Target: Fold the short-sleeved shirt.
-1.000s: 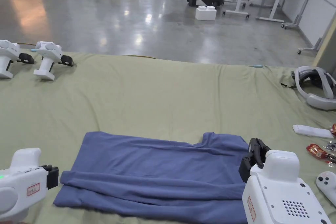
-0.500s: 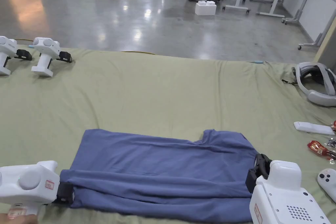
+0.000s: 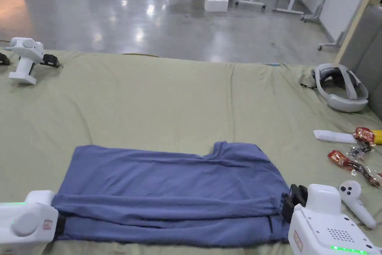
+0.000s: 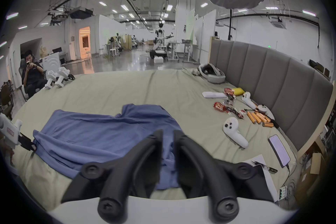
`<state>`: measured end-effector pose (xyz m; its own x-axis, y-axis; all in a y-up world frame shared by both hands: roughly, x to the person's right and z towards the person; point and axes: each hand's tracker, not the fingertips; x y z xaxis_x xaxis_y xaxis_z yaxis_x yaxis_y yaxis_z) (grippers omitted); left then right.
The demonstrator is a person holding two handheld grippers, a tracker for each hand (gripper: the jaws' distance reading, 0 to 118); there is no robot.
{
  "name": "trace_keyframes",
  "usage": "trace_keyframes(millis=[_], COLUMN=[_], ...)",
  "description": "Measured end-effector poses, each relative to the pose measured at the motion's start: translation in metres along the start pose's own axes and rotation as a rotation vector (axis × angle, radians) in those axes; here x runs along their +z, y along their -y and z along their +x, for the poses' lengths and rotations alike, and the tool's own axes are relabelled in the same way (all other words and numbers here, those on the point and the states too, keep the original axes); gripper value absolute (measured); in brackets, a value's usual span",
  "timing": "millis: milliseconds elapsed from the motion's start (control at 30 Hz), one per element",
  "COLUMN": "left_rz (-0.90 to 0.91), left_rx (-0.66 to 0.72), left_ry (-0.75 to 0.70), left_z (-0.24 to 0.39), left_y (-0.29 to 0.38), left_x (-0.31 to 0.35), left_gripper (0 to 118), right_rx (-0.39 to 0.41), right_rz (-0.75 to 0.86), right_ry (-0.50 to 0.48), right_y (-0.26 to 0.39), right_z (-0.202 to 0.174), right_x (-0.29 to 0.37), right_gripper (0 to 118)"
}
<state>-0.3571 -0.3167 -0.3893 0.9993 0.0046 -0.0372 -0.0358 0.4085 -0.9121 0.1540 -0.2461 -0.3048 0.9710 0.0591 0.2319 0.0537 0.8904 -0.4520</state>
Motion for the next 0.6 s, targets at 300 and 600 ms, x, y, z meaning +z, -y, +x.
trace_keyframes(millis=[300, 600], left_rz=[0.061, 0.076], left_rx=[0.026, 0.035], left_ry=[0.039, 0.051], left_z=[-0.008, -0.009], left_y=[0.003, 0.004], left_x=[0.022, 0.026], left_gripper=[9, 9], right_rx=[0.015, 0.042], right_rz=[-0.303, -0.576], right_ry=[-0.054, -0.189], right_y=[0.016, 0.051], right_z=[0.053, 0.026], right_x=[-0.041, -0.090], right_gripper=[75, 73])
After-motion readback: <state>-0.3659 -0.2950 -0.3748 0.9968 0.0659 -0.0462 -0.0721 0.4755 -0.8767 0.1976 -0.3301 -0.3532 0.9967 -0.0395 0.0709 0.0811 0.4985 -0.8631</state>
